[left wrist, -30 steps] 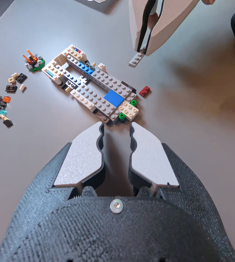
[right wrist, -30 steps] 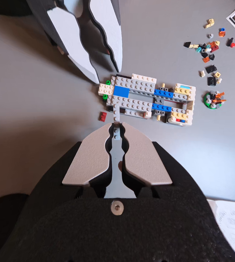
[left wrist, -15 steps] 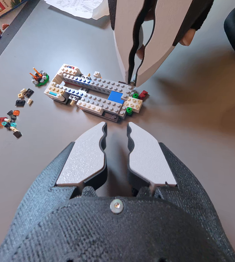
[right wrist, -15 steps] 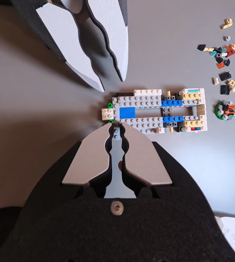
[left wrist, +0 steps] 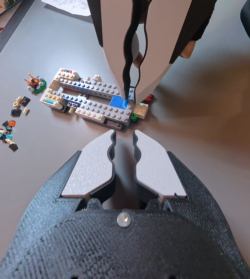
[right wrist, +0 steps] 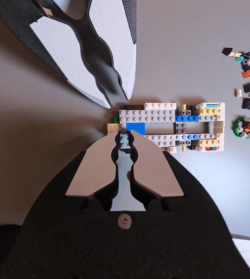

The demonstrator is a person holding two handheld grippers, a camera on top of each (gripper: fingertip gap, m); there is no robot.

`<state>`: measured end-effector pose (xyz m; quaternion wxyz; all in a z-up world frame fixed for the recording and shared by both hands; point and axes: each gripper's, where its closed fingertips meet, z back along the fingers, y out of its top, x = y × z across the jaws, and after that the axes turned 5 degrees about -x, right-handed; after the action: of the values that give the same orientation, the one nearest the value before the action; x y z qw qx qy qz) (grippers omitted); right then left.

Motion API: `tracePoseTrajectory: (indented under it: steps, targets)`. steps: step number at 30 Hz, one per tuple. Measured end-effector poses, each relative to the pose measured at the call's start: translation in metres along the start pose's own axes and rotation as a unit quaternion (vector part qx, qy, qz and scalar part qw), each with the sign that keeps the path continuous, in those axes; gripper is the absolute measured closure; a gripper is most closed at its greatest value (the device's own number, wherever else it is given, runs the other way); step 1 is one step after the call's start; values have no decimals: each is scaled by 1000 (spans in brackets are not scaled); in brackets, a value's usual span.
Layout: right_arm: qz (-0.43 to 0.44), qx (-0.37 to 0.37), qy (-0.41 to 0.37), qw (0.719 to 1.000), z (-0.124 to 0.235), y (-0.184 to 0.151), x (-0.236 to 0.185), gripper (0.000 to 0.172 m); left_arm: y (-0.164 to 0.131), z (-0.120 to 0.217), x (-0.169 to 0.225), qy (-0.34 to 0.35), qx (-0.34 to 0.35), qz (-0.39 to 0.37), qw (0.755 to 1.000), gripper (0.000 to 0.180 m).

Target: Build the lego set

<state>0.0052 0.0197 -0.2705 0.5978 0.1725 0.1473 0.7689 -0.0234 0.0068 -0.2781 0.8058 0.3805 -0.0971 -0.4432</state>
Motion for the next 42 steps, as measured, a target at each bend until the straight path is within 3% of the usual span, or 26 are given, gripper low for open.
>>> tracePoseTrajectory:
  steps: [9,20,42]
  targets:
    - [10,28,-3,1000,9,7,-3,162,8,0,1,4,18,-1,1000,168]
    - [0,10,8,1000,0,4,-1,172,10,-6,5,3,17,-14,1000,173]
    - [-19,-129,99,986,-4,2,0,171,8,-4,2,-2,16,12,1000,169]
